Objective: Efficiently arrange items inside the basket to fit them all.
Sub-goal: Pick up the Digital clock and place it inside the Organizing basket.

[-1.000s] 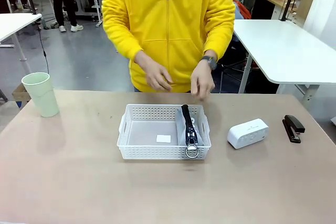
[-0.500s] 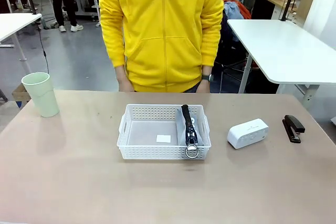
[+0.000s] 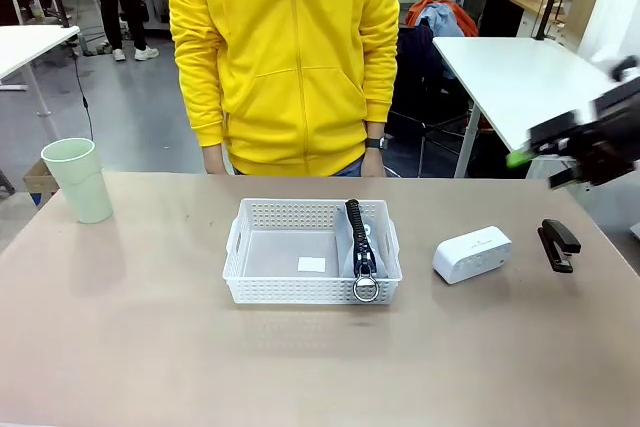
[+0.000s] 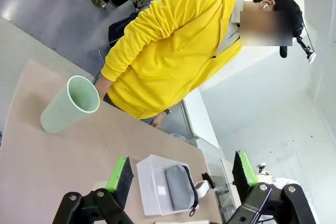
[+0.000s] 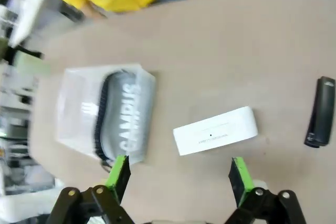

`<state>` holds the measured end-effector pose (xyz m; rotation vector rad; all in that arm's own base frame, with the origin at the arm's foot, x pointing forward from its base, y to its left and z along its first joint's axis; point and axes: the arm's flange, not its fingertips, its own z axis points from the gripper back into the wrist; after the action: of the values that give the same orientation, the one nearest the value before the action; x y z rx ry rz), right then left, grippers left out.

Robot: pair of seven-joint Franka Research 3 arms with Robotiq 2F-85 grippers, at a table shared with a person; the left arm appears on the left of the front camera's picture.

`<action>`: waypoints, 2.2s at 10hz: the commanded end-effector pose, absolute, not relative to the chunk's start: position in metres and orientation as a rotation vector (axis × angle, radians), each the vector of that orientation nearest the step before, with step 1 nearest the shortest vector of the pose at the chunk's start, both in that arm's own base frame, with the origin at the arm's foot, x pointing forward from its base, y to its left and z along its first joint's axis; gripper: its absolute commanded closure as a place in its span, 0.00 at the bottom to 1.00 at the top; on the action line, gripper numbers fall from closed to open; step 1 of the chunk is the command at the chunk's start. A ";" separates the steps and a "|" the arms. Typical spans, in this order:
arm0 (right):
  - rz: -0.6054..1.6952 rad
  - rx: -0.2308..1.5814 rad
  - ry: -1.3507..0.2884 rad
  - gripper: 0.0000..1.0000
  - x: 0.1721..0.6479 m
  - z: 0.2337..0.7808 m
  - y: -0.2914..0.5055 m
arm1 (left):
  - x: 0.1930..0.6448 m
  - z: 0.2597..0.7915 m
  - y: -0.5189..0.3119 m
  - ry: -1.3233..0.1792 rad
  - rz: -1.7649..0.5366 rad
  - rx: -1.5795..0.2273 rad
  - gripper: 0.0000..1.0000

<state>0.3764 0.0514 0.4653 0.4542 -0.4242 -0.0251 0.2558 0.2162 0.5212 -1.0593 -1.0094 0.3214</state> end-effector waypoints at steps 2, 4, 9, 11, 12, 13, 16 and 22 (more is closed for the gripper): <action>0.003 0.042 -0.398 0.00 0.379 0.412 0.111 | 0.257 0.521 0.217 -1.036 0.304 -1.064 0.00; -0.033 0.056 -0.444 0.00 0.379 0.417 0.111 | 0.257 0.521 0.217 -1.036 0.304 -1.064 0.00; 0.059 0.109 -0.398 0.00 0.387 0.412 0.128 | 0.257 0.521 0.217 -1.036 0.304 -1.064 0.00; 0.219 0.067 -0.363 0.00 0.389 0.414 0.126 | 0.257 0.521 0.217 -1.036 0.304 -1.064 0.00; 0.431 -0.010 -0.321 0.00 0.388 0.421 0.124 | 0.257 0.521 0.217 -1.036 0.304 -1.064 0.00; 0.787 -0.115 -0.287 0.00 0.381 0.420 0.121 | 0.257 0.521 0.217 -1.036 0.304 -1.064 0.00; 1.528 -0.049 -0.118 0.00 0.376 0.405 0.112 | 0.257 0.521 0.217 -1.036 0.304 -1.064 0.00; 1.754 -0.033 -0.132 0.00 0.385 0.392 0.094 | 0.257 0.521 0.217 -1.036 0.304 -1.064 0.00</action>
<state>0.3878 0.0973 0.3806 -0.0002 -0.0770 1.7369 0.2564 0.2173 0.5219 -1.0579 -1.0076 0.3209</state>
